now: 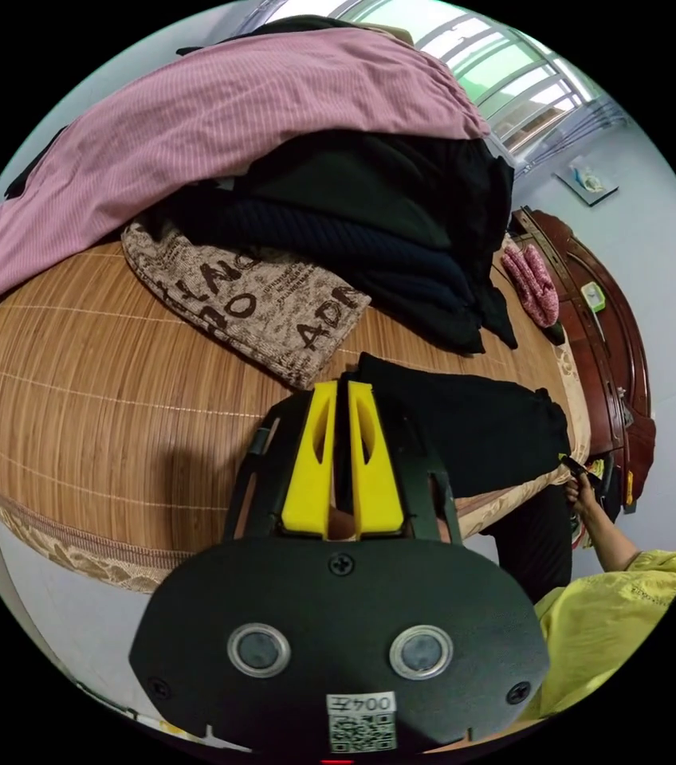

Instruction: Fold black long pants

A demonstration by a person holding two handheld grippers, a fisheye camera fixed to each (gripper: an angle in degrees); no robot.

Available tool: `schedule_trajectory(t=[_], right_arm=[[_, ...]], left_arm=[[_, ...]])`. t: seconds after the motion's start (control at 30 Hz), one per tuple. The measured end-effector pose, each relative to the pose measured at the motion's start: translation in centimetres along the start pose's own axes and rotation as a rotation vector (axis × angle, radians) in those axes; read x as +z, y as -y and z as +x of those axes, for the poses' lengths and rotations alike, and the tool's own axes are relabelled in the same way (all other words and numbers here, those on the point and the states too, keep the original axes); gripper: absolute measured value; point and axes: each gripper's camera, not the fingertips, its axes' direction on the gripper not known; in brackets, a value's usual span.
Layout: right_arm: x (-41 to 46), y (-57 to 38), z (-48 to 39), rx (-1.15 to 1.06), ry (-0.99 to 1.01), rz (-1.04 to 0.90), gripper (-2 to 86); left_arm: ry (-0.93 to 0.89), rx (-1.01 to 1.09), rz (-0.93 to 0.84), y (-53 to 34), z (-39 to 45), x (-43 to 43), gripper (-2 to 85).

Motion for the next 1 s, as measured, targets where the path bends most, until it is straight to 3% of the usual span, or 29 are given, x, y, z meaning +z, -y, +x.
schedule_trajectory(t=[0.23, 0.43, 0.77, 0.9, 1.0], right_arm=[[0.4, -0.5, 0.3, -0.002, -0.012, 0.000, -0.5], [0.7, -0.8, 0.5, -0.005, -0.024, 0.000, -0.5], [1.0, -1.3, 0.6, -0.021, -0.054, 0.000, -0.6], [1.1, -1.4, 0.7, -0.023, -0.058, 0.000, -0.6], [1.2, -1.5, 0.7, -0.030, -0.064, -0.002, -0.6]], left_arm=[[-0.124, -0.058, 0.052, -1.5, -5.6, 3.5, 2.7], [0.036, 0.077, -0.050, -1.3, -4.6, 7.6, 2.6], [0.060, 0.159, -0.061, -1.9, -3.3, 10.0, 1.8], [0.354, 0.211, -0.045, -1.8, -1.3, 8.8, 1.3], [0.427, 0.209, -0.069, -1.4, -1.5, 8.7, 1.2]])
